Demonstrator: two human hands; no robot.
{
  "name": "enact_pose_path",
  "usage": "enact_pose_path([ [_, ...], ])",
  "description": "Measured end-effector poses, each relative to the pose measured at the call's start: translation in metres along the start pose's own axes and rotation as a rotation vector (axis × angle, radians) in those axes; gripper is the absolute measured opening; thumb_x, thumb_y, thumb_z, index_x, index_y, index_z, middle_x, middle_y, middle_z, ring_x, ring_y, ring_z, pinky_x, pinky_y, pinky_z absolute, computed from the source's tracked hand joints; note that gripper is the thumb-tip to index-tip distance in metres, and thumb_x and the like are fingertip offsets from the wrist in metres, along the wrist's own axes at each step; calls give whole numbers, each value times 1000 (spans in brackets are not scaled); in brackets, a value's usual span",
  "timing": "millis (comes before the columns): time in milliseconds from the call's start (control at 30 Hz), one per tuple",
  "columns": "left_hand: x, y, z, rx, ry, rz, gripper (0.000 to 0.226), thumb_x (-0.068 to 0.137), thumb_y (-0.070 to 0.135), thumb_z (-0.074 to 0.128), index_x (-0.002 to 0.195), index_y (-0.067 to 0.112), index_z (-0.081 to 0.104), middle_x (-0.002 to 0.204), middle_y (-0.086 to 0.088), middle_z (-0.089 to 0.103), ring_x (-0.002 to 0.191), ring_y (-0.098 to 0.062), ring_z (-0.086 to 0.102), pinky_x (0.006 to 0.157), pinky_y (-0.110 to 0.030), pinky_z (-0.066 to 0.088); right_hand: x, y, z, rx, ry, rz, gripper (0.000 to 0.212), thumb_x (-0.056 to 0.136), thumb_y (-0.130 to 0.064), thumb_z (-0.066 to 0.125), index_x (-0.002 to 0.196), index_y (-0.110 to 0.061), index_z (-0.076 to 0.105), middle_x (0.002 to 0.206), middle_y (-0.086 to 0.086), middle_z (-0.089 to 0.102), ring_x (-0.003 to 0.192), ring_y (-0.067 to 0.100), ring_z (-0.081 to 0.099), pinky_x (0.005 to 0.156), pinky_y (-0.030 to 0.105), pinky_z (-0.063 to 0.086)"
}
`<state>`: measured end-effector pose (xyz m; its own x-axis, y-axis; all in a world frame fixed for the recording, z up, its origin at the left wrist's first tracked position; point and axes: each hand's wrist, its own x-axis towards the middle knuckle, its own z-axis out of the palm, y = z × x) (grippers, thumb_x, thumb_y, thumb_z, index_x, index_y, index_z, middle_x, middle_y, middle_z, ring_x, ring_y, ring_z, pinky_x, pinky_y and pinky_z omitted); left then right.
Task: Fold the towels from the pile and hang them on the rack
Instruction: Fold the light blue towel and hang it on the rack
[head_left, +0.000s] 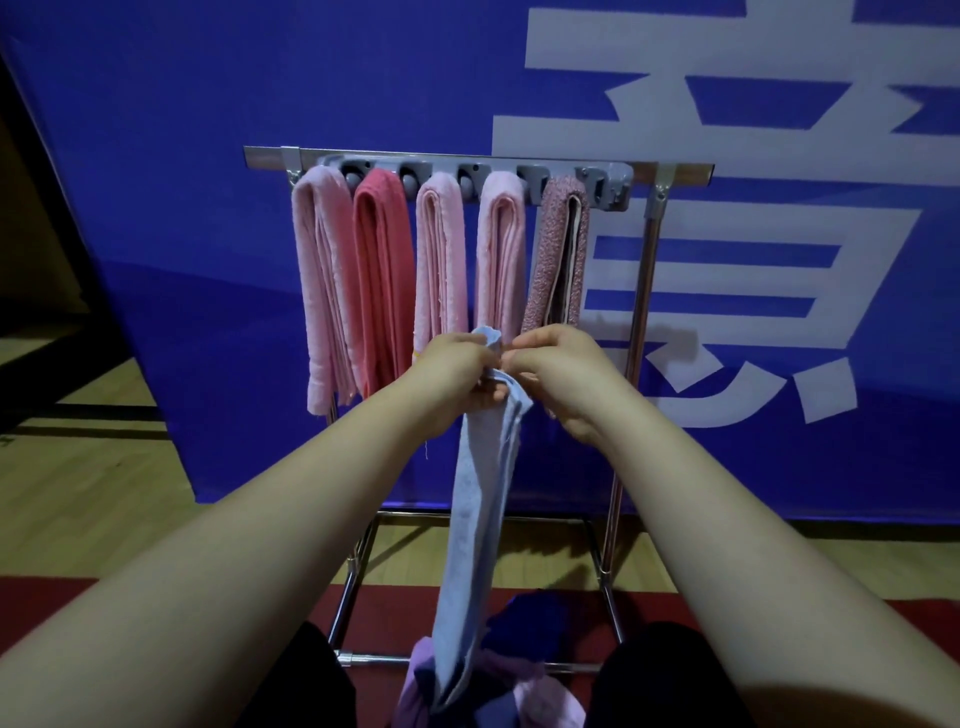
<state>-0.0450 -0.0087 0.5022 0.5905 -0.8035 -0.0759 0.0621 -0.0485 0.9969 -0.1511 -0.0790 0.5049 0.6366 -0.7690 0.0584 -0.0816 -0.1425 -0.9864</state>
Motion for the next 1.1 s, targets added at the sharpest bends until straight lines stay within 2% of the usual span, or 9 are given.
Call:
enact_pose_path([
  [67, 3, -2, -2, -26, 34, 2, 33, 90, -14, 44, 118, 0, 55, 83, -19, 55, 57, -21, 57, 51, -29, 55, 0, 5, -4, -16, -27, -16, 19, 81, -7, 71, 99, -9, 65, 101, 23, 70, 83, 33, 63, 74, 42, 51],
  [167, 5, -1, -6, 47, 95, 8, 24, 90, -13, 45, 83, 8, 55, 77, -12, 55, 53, -15, 60, 56, -31, 57, -5, 10, -9, -91, -105, -47, 24, 80, -11, 77, 101, -10, 67, 100, 11, 71, 93, 25, 70, 81, 38, 60],
  [233, 5, 3, -7, 23, 134, 2, 27, 92, -11, 47, 80, 14, 50, 79, -8, 55, 55, -11, 61, 51, -23, 55, -7, 13, -11, -116, -68, -72, 24, 80, -4, 75, 101, -10, 65, 98, 15, 71, 90, 26, 71, 78, 38, 61],
  [433, 6, 9, -2, -84, 225, -49, 19, 90, -16, 43, 95, 0, 52, 84, -20, 50, 35, -15, 57, 45, -25, 54, -9, 13, -12, -180, 11, -155, 11, 88, 5, 63, 97, -1, 62, 94, 21, 69, 82, 28, 72, 69, 31, 62],
  [667, 6, 12, -4, -66, 212, -106, 11, 94, -12, 43, 92, -5, 51, 33, -6, 53, 37, -15, 58, 47, -24, 54, 0, 21, -7, -197, 103, -163, 14, 86, 4, 61, 91, -8, 65, 83, 14, 72, 72, 23, 73, 73, 42, 62],
  [833, -6, 12, -6, -20, 177, -55, 19, 93, -7, 49, 84, 9, 50, 70, -5, 61, 36, -4, 58, 40, -17, 49, 0, 22, -5, -183, 95, -168, 20, 85, 3, 60, 83, -14, 70, 85, 12, 72, 80, 29, 72, 74, 47, 61],
  [1000, -2, 11, -7, -114, 217, -100, 13, 92, -9, 48, 87, 2, 53, 34, 2, 55, 41, -11, 61, 52, -21, 57, -1, 21, -5, -142, 36, -152, 17, 88, -12, 59, 81, -16, 75, 82, 9, 74, 83, 27, 72, 81, 50, 59],
  [1033, -1, 12, -7, -163, 234, -119, 11, 92, -10, 46, 93, -5, 56, 34, -4, 54, 42, -15, 61, 57, -26, 60, -2, 21, -5, -127, 17, -157, 15, 89, -16, 62, 82, -13, 75, 81, 10, 74, 81, 25, 72, 81, 50, 58],
  [1100, -2, 10, -7, -110, 205, -95, 26, 93, -11, 45, 118, -12, 52, 45, -16, 56, 33, -13, 57, 45, -22, 55, -5, 20, -3, -199, -14, -208, 13, 85, -24, 72, 85, -11, 75, 80, 9, 73, 78, 20, 71, 79, 44, 60],
])
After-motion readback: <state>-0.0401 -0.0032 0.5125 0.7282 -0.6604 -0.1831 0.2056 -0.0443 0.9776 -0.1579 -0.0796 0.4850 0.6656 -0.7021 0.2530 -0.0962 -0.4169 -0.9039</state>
